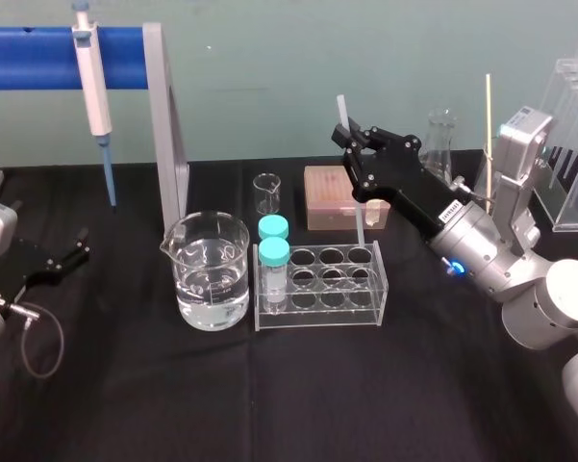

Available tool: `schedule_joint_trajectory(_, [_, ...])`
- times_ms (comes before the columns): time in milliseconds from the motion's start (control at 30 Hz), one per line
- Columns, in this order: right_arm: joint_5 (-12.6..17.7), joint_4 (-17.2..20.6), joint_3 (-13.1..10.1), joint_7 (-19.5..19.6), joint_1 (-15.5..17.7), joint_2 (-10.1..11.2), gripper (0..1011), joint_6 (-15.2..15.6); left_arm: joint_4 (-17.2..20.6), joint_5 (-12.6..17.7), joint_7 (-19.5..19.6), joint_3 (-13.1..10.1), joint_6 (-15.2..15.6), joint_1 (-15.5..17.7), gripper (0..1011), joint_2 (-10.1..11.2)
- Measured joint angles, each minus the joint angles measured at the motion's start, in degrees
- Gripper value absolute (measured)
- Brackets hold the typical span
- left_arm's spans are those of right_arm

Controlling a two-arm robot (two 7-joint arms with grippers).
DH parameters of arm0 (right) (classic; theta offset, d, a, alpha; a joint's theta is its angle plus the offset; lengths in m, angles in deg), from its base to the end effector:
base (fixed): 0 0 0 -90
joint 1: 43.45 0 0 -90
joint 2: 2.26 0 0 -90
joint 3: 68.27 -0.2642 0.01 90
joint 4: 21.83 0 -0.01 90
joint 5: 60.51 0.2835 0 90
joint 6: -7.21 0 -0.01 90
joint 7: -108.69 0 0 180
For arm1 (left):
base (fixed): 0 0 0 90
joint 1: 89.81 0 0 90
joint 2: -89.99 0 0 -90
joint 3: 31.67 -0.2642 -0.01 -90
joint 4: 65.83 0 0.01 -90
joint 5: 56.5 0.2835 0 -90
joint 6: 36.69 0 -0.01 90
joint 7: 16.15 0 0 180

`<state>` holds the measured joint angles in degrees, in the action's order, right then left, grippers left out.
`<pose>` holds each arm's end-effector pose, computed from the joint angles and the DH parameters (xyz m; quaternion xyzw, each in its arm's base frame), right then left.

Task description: Pick up the stirring rod with one hand, then place it down.

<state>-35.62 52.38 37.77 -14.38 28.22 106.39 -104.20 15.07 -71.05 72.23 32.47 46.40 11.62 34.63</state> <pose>0.3772 -0.0375 -0.2512 0.1112 -0.1288 -0.4006 0.9003 0.3300 0.0747 -0.2766 0.1414 -0.1324 0.5799 0.7913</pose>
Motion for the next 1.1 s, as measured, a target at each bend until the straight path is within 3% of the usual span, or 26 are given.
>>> schedule_joint_trajectory(600, [0.68,-3.22,0.86,-1.97,-1.50,-0.12,72,0.31,0.00,0.00,0.00,0.00,0.00,0.00,1000,0.00])
schedule_joint_trajectory(1100, [1.09,-9.24,2.21,-4.10,-4.16,-0.79,72,0.24,0.00,0.00,0.00,0.00,0.00,0.00,1000,0.00])
